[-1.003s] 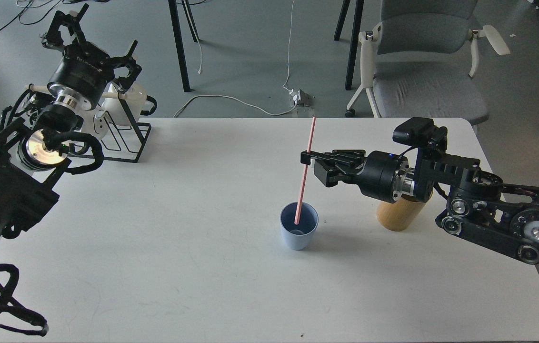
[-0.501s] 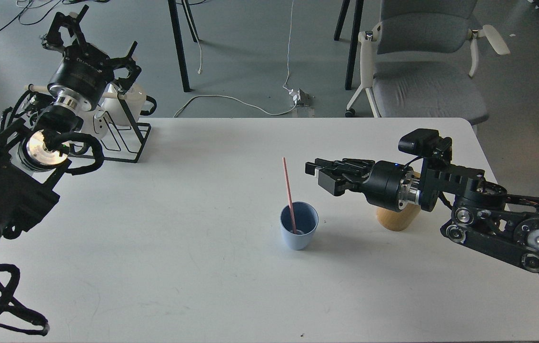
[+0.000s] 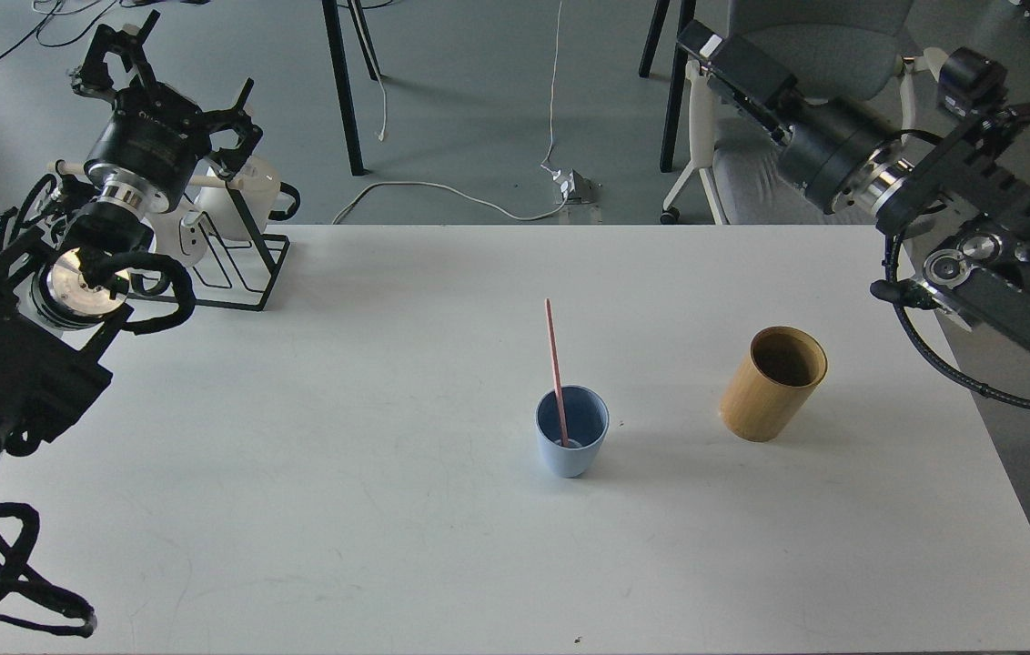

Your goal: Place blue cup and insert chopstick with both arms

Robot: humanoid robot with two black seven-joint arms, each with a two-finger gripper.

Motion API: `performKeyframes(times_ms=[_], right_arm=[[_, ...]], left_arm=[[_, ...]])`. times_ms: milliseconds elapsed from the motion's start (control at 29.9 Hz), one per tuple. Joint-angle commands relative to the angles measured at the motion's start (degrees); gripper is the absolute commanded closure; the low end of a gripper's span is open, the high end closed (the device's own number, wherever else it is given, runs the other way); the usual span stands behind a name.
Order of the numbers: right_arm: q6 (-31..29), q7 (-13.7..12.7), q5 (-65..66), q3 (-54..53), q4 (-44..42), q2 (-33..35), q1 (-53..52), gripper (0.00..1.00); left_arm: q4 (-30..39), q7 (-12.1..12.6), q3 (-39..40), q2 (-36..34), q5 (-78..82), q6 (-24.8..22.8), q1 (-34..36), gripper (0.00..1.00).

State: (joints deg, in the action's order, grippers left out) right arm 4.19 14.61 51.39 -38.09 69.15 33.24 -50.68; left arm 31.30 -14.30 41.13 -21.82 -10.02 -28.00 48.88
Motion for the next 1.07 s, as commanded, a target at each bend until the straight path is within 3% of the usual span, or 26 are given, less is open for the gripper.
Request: performKeyframes(times_ms=[0, 167, 501, 635, 802, 1036], right_arm=[[0.03, 0.59, -14.25, -1.90, -3.66, -0.36, -0.03, 0.01], [-3.21, 0.51, -34.83, -1.99, -8.23, -0.45, -0.03, 0.01], [-22.36, -0.28, -62.62, -8.74, -25.44, -5.90, 2.51, 0.01], [-32.19, -2.39, -65.54, -12.53, -36.78, -9.93, 2.87, 0.01], [-32.19, -3.71, -65.54, -17.98, -45.32, -13.54, 2.96, 0.01], [-32.19, -4.68, -65.36, -17.63, -44.80, -14.25, 2.78, 0.00]], left_arm=[[-1.32, -0.02, 0.17, 0.19, -0.18, 0.00, 0.07, 0.00], [-4.31, -0.02, 0.26, 0.89, -0.26, 0.00, 0.25, 0.00], [-6.87, -0.02, 0.26, 3.97, -0.35, 0.00, 0.60, 0.00], [-6.34, -0.02, 0.35, 4.85, -0.35, 0.00, 0.60, 0.00], [-6.25, -0.02, 0.35, 5.03, -0.35, 0.00, 0.78, 0.00], [-4.50, -0.11, 0.44, 5.12, -0.44, 0.00, 0.60, 0.00]])
